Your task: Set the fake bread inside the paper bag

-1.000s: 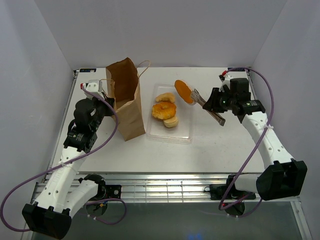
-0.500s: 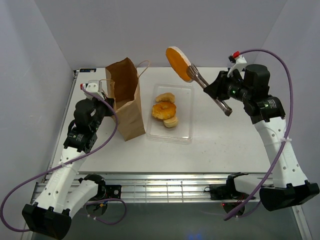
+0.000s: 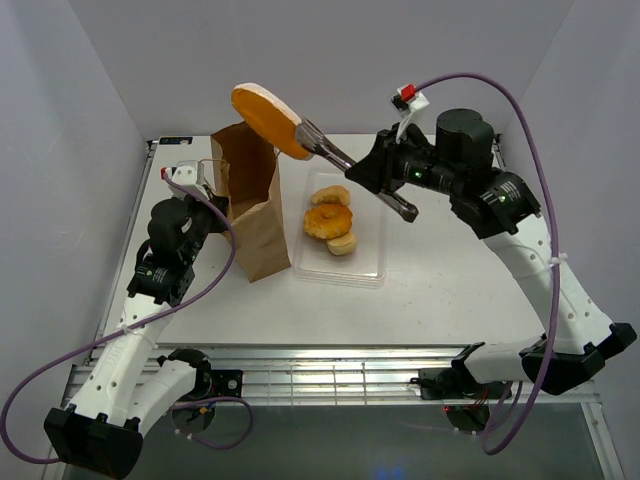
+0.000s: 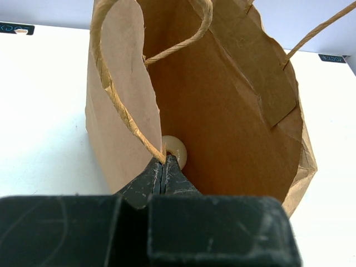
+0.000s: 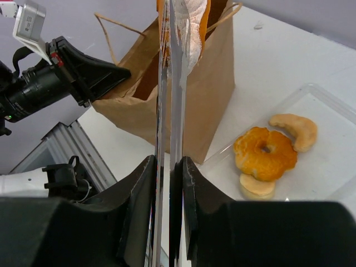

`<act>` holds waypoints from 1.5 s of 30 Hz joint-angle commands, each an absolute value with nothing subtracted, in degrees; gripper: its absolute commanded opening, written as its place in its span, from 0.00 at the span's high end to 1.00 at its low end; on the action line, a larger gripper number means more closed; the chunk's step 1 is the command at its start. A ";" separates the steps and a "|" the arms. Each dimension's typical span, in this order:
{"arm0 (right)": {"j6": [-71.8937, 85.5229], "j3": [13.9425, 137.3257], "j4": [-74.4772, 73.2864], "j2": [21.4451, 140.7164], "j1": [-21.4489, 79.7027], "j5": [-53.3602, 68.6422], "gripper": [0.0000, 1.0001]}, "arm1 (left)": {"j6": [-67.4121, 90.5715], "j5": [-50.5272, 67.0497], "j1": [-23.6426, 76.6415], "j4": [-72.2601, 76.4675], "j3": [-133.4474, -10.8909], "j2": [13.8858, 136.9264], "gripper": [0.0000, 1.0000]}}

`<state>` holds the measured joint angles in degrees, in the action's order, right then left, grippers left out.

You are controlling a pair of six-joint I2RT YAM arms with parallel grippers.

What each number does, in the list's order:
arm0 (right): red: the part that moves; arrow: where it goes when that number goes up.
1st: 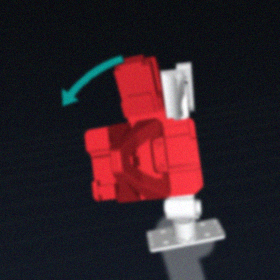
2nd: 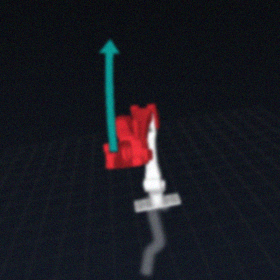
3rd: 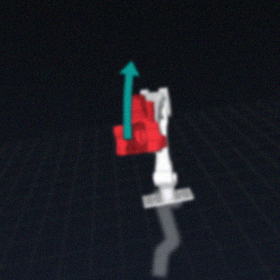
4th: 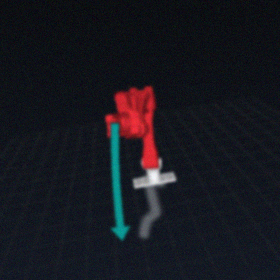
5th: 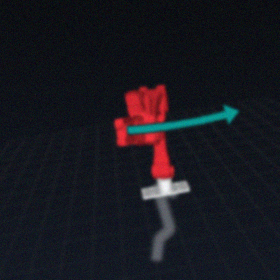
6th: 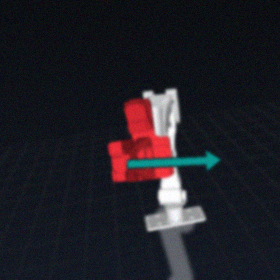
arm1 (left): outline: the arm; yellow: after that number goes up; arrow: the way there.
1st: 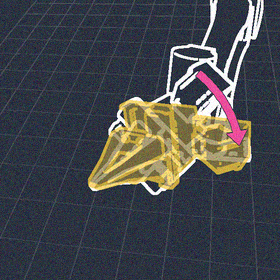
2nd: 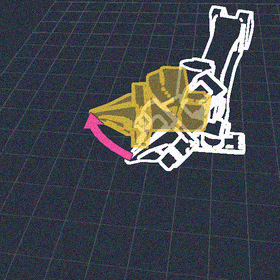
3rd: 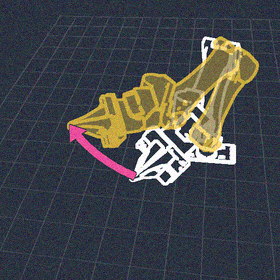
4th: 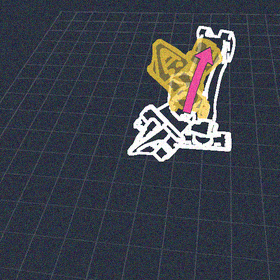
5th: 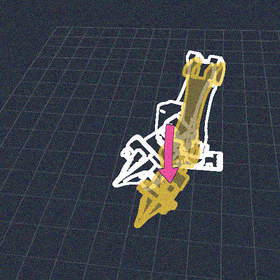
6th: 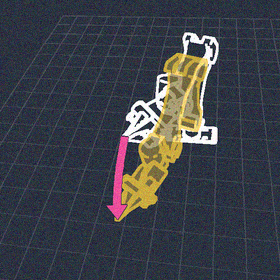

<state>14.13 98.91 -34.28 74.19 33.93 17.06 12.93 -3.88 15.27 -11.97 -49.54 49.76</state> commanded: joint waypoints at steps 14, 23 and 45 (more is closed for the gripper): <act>20.83 99.58 -18.73 83.49 43.77 8.35 0.92 | 12.39 -3.51 16.00 -11.87 -49.48 49.48 1.00; 22.50 95.37 -15.21 84.55 45.35 8.35 0.92 | 12.39 -3.51 16.00 -12.04 -49.48 49.57 1.00; 22.85 95.01 -15.38 86.39 45.70 9.40 0.50 | 12.39 -3.95 16.08 -12.04 -49.57 49.39 1.00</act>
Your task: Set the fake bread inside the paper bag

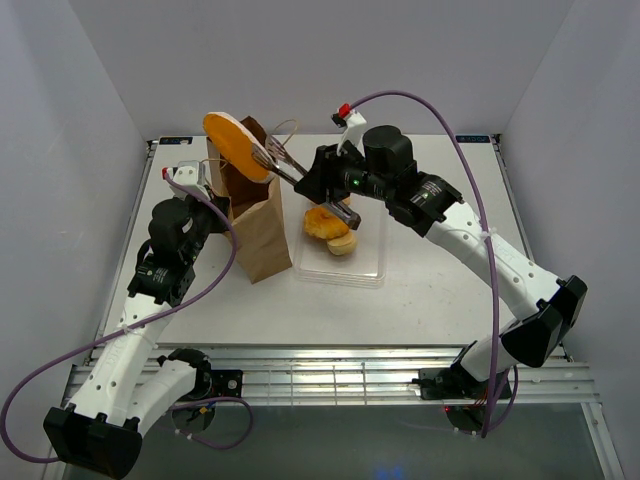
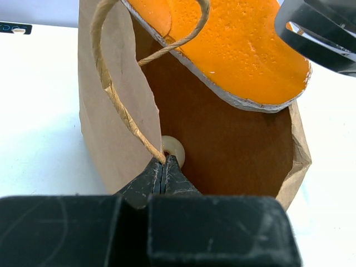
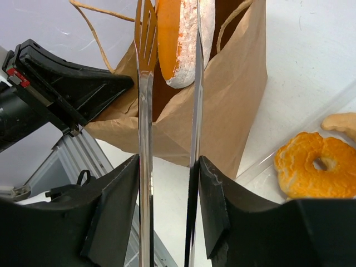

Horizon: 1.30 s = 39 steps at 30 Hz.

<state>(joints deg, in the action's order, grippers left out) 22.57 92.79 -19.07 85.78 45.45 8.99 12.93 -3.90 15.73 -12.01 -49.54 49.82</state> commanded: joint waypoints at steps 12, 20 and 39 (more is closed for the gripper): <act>24.35 95.98 -13.27 87.01 46.23 15.55 0.50 | 12.39 -3.87 16.08 -11.95 -49.48 49.39 1.00; 23.91 95.71 -13.97 88.07 47.02 14.33 0.53 | 12.39 -3.78 16.08 -12.04 -49.48 49.31 1.00; 17.67 94.76 -19.07 75.34 46.93 3.97 0.53 | 11.16 -12.57 16.08 -11.52 -48.43 48.87 1.00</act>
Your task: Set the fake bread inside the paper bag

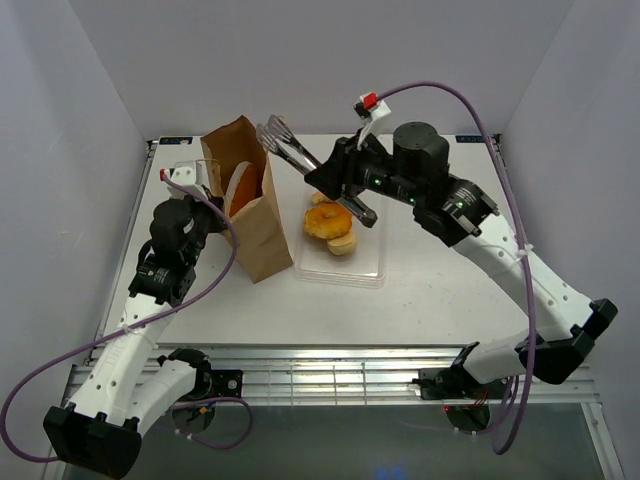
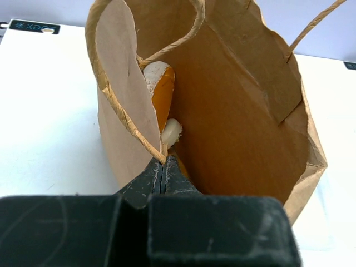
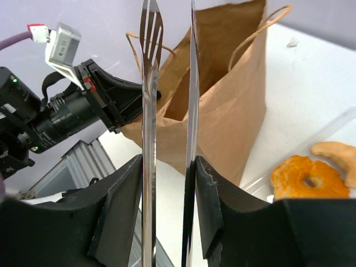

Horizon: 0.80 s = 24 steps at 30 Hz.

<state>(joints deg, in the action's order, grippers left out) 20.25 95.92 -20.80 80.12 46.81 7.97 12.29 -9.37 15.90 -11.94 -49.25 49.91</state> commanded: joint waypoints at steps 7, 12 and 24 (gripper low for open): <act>16.96 84.91 -18.98 66.90 44.83 -2.80 0.55 | 10.81 -13.97 16.08 -11.51 -48.43 50.36 1.00; 16.70 76.74 -18.98 60.05 42.28 -10.52 0.55 | 10.28 -15.29 16.08 -11.16 -48.08 49.75 1.00; 20.21 45.99 -10.73 51.24 25.06 -17.14 0.55 | 9.14 -17.05 16.17 -10.72 -47.81 49.04 0.96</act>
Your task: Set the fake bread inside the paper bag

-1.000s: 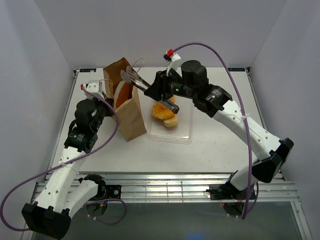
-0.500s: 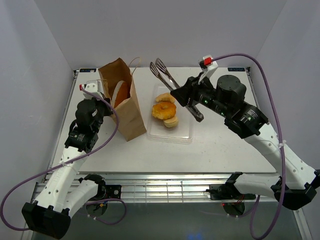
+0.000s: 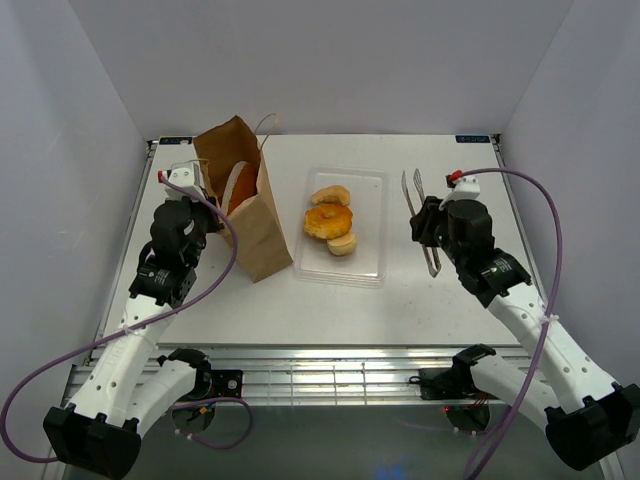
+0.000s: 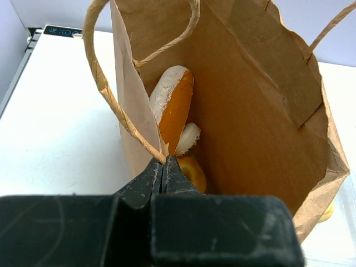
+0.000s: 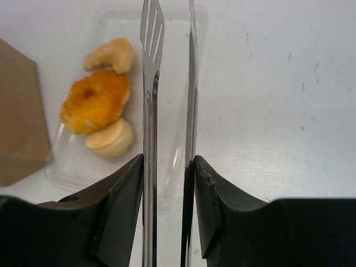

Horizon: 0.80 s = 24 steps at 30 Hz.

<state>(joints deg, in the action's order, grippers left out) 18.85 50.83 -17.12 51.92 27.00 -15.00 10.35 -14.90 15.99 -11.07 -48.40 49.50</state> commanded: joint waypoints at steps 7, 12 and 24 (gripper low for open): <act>20.92 35.34 -0.01 57.73 18.20 -14.07 0.53 | 9.40 -14.86 16.08 -10.81 -48.08 49.04 0.73; 20.30 34.27 7.73 65.82 16.09 -12.40 0.52 | 9.49 -14.15 16.08 -10.99 -48.25 48.43 0.66; 19.34 36.04 11.95 78.04 14.50 -9.23 0.41 | 9.58 -13.89 16.17 -11.34 -48.78 46.58 0.55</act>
